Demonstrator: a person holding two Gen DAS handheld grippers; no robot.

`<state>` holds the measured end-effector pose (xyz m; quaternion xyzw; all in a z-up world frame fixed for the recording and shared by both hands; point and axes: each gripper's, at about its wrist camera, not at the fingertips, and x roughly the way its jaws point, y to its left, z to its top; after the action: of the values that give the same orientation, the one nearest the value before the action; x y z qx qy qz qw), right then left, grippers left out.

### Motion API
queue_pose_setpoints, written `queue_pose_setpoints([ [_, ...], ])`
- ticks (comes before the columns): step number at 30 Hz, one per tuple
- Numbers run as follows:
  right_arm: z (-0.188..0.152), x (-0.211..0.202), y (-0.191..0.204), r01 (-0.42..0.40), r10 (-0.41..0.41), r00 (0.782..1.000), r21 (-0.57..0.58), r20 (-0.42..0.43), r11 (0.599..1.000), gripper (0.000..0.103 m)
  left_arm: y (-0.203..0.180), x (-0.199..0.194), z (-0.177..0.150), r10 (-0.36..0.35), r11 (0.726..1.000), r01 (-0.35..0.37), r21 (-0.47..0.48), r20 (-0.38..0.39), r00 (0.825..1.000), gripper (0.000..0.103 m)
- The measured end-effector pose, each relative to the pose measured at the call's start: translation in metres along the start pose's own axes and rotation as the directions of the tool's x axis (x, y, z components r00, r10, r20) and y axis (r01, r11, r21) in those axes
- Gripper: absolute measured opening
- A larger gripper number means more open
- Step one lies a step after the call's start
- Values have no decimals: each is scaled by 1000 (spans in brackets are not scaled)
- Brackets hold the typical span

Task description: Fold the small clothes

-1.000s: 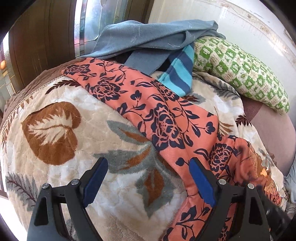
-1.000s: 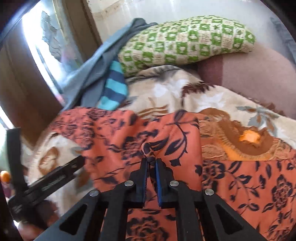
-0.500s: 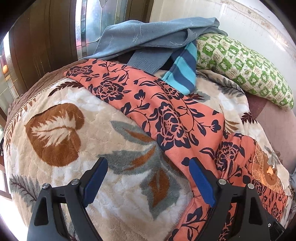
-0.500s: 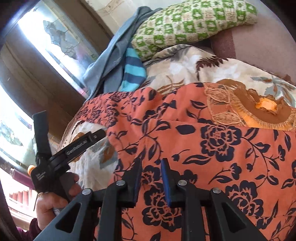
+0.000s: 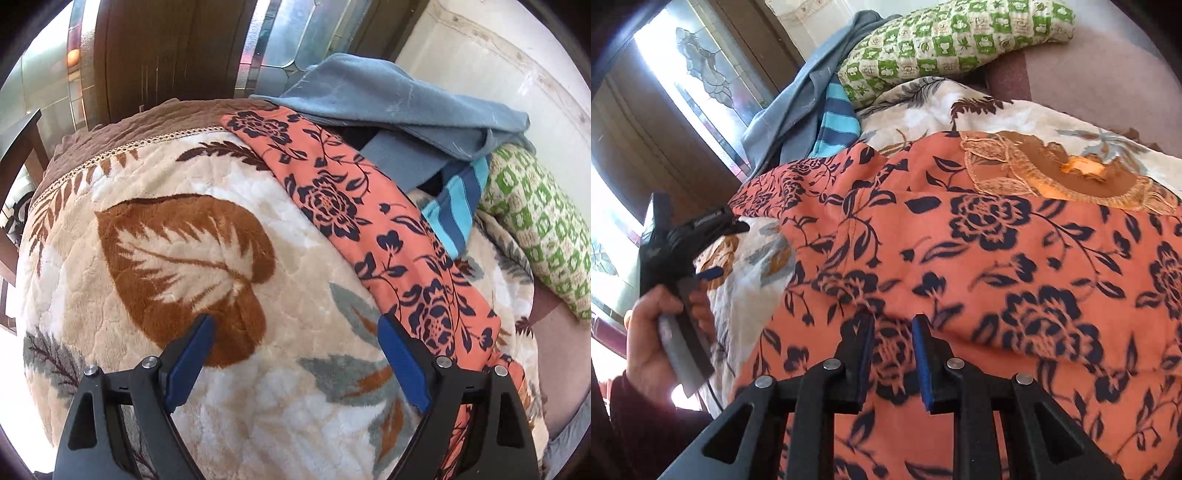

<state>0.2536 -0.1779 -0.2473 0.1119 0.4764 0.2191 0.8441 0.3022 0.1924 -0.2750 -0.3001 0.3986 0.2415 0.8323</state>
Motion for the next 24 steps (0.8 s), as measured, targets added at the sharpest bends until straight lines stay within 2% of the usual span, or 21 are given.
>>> queue_pose_setpoints([
  [4,-52,-29,-29,-49,49,999,44,5,998,24,21,-4,16,-32,998,34,-44,45,998,90],
  [7,-55,-19,-44,-91,95,995,130,-26,987,24,38,0,35,-116,987,119,-110,28,993,90],
  [9,-50,-7,-44,-111,118,992,154,-37,982,24,47,8,53,-205,968,197,-155,-36,978,90],
  [12,-46,1,-37,-78,84,996,132,-41,988,25,55,10,84,-309,936,296,-190,-40,950,90],
  [13,-46,2,-34,-69,74,996,117,-44,991,25,56,13,94,-324,929,309,-202,-49,945,90],
  [15,-45,4,-33,-64,69,997,109,-45,992,25,57,25,113,-360,913,331,-238,-90,929,90],
  [18,-44,7,-41,-90,98,994,166,-44,982,25,56,49,131,-367,904,310,-294,-163,916,90],
  [21,-42,11,-47,-119,131,990,207,-44,971,25,53,80,135,-390,892,296,-341,-250,886,90],
  [23,-41,11,-50,-134,148,988,229,-44,964,25,54,91,135,-383,887,280,-367,-249,889,88],
  [24,-40,12,-51,-139,153,987,235,-44,962,25,52,94,137,-389,886,294,-358,-229,893,88],
])
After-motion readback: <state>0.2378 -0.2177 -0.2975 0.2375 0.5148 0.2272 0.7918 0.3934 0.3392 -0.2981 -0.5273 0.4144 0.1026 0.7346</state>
